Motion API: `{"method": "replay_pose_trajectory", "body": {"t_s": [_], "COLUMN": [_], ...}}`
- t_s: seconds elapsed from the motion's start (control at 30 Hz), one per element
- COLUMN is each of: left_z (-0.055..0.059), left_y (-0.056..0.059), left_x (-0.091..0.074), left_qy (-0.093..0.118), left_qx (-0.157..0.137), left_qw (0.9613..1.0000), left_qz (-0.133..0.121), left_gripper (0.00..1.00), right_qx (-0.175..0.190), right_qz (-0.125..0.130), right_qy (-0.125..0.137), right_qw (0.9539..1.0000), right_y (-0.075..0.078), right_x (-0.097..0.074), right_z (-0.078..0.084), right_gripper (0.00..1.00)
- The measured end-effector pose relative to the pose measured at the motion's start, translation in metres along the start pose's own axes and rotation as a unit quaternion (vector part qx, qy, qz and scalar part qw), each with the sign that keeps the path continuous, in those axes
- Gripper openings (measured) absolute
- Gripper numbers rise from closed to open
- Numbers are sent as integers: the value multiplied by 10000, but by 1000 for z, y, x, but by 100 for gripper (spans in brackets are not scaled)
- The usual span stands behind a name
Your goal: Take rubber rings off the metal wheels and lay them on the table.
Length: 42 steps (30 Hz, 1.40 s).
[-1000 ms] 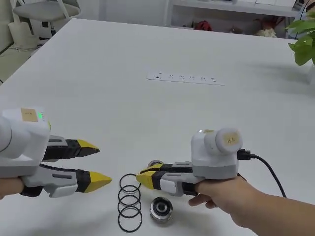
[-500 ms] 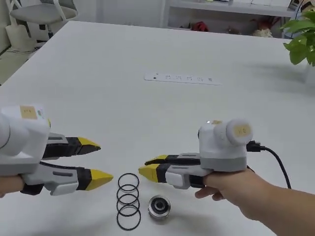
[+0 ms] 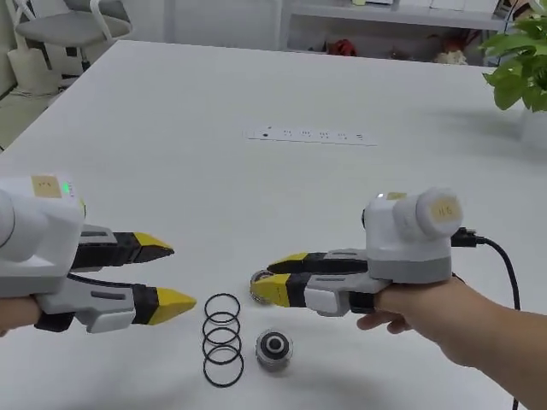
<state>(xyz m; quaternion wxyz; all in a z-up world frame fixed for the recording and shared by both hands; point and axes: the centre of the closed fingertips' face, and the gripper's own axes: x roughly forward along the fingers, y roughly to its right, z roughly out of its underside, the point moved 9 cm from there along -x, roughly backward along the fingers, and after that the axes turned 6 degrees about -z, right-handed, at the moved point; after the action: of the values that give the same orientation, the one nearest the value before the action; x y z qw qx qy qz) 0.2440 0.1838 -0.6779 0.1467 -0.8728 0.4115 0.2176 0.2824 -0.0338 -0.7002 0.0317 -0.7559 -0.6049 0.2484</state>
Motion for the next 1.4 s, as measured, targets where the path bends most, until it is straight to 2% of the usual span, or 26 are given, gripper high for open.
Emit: {"method": "replay_pose_trajectory", "body": {"t_s": [0.27, 0.53, 0.8, 1.03, 1.4], "left_z": [-6, -9, -9, -8, -8], "left_y": [8, 17, 23, 25, 26], "left_x": [-10, -18, -23, -26, -31], "left_qy": [73, 14, -7, -53, -90], "left_qx": [35, 53, 40, 44, 55], "left_qw": [9999, 10000, 10000, 9999, 9999], "left_qz": [-61, -61, -71, -98, -129], "left_gripper": [46, 53, 56, 60, 62], "right_qx": [-156, -342, -716, -952, -1056], "right_qz": [57, 157, 231, 319, 457], "right_qy": [-53, -101, -358, -607, -710], "right_qw": [9998, 9992, 9965, 9931, 9908], "right_y": [-9, -13, -16, -15, -14], "right_x": [-16, -32, -49, -63, -77], "right_z": [0, 0, 8, 19, 25], "right_gripper": [34, 46, 56, 59, 65]}}
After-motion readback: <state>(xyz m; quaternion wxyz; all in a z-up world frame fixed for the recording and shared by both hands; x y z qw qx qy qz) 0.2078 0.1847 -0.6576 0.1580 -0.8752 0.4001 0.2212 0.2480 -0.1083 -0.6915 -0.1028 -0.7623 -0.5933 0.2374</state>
